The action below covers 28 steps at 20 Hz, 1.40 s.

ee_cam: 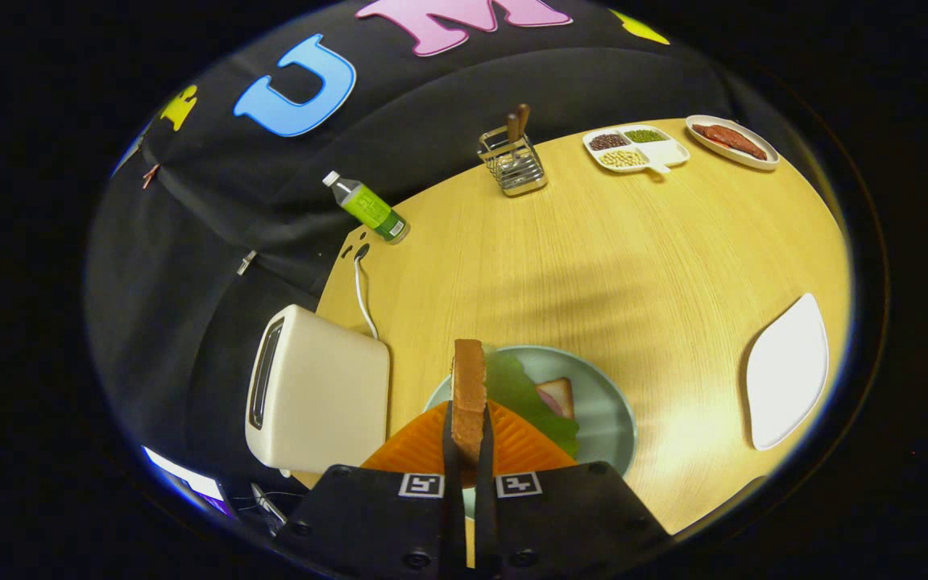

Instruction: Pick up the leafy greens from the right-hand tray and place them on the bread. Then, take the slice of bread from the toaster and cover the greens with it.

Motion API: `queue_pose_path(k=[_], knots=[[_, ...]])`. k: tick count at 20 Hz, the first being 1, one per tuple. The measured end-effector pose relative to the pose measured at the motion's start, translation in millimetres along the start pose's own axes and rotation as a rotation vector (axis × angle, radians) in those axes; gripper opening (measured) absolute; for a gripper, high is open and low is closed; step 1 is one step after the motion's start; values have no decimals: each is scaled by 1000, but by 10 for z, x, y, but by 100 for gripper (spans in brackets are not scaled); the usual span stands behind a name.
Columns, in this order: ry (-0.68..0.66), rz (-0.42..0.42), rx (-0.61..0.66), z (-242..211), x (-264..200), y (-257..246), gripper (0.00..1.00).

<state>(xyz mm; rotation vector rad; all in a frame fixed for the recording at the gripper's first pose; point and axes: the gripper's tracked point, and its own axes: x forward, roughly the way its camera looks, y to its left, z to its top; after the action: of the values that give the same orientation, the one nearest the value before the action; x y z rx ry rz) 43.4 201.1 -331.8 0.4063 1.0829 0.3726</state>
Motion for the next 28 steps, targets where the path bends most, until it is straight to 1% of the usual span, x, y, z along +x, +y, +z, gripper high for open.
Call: queue_pose_path(k=[2, 3, 5, 7, 8, 9, 10, 11, 12, 15, 19, 25, 28], knots=[[30, -46, 41, -105, 28, -224, 14], [42, -54, 63, -172, 31, -285, 14], [51, -92, 78, -280, 34, -435, 35], [58, -139, 30, -353, -13, -558, 56], [54, -146, 1, -361, -42, -569, 59], [47, -148, -25, -353, -71, -568, 68], [36, -150, -45, -337, -109, -567, 89], [18, -159, -63, -291, -158, -573, 91], [-7, -161, -76, -234, -206, -561, 99], [-83, -171, -100, -89, -388, -509, 99], [-199, -198, -135, 264, -793, -498, 99], [-433, -251, -209, 993, -1706, -479, 99], [-567, -260, -209, 1306, -2189, -454, 99]])
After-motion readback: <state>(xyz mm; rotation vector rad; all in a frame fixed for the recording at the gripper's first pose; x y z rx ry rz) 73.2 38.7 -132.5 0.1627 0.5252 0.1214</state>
